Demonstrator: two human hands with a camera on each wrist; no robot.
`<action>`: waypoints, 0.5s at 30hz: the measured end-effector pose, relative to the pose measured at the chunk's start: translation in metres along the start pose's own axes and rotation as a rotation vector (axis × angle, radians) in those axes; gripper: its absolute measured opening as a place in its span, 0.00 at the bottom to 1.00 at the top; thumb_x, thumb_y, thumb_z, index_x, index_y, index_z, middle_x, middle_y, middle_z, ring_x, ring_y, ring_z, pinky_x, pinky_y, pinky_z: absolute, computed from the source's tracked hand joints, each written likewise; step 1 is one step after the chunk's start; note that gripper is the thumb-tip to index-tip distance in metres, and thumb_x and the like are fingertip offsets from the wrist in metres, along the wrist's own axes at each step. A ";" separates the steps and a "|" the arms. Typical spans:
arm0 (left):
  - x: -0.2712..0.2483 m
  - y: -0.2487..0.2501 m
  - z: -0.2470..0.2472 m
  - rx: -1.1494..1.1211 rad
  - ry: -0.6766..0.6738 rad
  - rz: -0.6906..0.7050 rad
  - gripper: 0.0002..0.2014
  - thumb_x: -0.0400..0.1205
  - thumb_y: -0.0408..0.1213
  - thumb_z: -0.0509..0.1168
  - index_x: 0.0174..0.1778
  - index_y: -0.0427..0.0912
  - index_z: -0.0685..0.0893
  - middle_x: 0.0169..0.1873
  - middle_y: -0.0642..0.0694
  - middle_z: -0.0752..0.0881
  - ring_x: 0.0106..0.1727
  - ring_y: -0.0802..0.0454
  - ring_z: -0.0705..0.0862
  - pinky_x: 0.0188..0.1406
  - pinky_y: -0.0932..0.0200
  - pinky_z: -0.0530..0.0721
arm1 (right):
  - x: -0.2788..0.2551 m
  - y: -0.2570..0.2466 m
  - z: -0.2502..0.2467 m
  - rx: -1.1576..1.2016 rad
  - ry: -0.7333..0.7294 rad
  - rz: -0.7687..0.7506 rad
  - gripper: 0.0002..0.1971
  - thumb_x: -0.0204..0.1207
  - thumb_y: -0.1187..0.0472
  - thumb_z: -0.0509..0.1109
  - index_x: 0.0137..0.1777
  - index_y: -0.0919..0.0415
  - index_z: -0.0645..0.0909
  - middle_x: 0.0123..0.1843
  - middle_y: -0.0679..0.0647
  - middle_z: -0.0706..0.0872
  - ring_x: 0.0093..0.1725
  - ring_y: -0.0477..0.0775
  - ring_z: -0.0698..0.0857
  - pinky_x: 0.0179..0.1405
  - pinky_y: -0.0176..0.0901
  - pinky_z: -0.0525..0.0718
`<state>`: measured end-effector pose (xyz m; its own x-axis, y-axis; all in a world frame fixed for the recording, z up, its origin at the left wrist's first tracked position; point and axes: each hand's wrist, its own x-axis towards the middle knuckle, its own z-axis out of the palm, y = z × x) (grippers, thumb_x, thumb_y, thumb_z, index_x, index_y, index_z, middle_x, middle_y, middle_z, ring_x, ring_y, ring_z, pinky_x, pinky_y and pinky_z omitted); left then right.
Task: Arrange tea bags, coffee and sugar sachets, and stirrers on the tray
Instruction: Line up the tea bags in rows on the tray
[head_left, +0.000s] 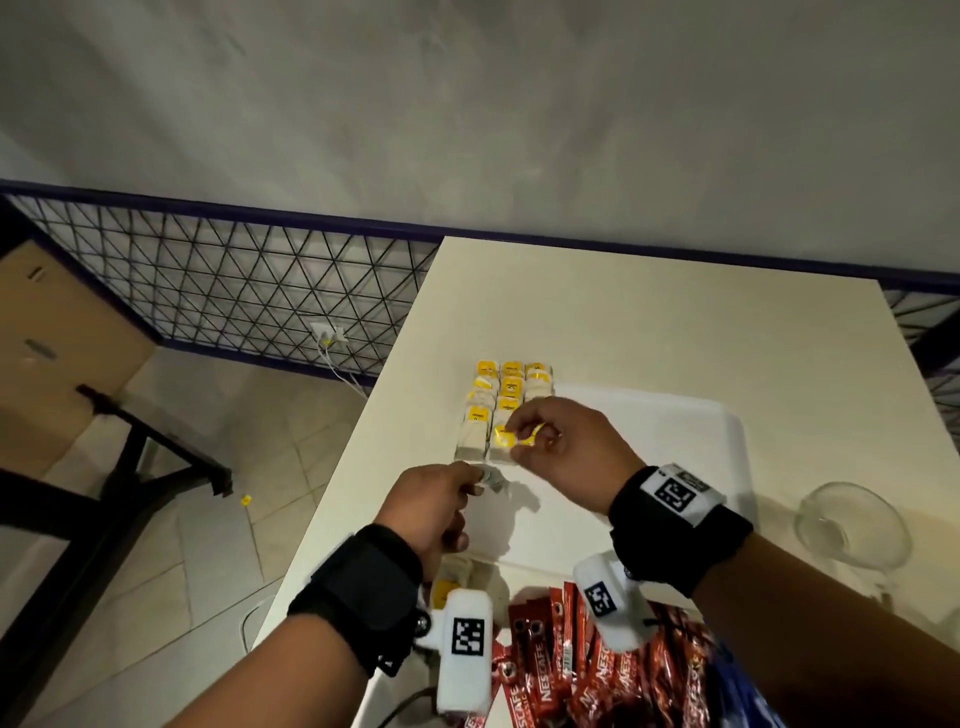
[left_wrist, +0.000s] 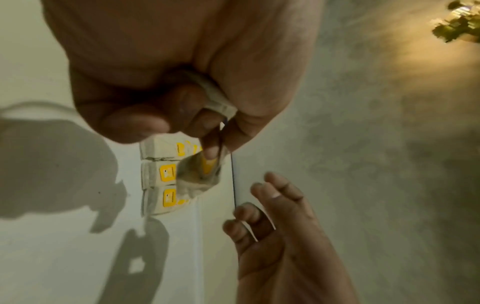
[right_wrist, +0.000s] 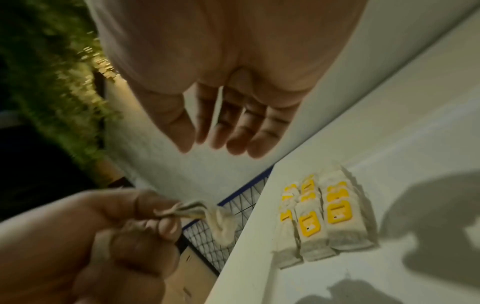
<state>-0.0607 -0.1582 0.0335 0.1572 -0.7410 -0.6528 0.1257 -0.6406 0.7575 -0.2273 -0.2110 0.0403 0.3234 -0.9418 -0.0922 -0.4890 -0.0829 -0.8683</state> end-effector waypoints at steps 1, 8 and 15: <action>0.000 0.002 0.000 0.006 -0.011 -0.032 0.09 0.80 0.34 0.65 0.34 0.36 0.79 0.19 0.50 0.64 0.20 0.53 0.57 0.24 0.60 0.59 | -0.003 -0.002 0.002 -0.051 -0.077 -0.053 0.09 0.69 0.62 0.77 0.47 0.50 0.86 0.44 0.43 0.85 0.38 0.42 0.81 0.43 0.34 0.79; -0.006 0.009 0.003 -0.107 -0.187 -0.036 0.14 0.86 0.48 0.61 0.40 0.43 0.79 0.22 0.51 0.65 0.23 0.54 0.56 0.25 0.59 0.59 | -0.005 -0.002 0.011 -0.051 -0.195 0.058 0.12 0.72 0.53 0.77 0.56 0.50 0.86 0.48 0.46 0.88 0.47 0.43 0.86 0.49 0.33 0.81; 0.005 0.002 -0.014 0.399 -0.064 0.499 0.05 0.77 0.37 0.74 0.42 0.52 0.87 0.25 0.59 0.83 0.23 0.61 0.74 0.30 0.64 0.73 | 0.001 -0.002 0.002 0.037 -0.155 -0.005 0.05 0.75 0.61 0.74 0.42 0.48 0.87 0.42 0.43 0.86 0.41 0.45 0.84 0.46 0.39 0.81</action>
<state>-0.0460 -0.1601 0.0321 0.0423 -0.9720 -0.2309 -0.3235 -0.2320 0.9173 -0.2240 -0.2105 0.0413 0.4484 -0.8794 -0.1600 -0.4580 -0.0724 -0.8860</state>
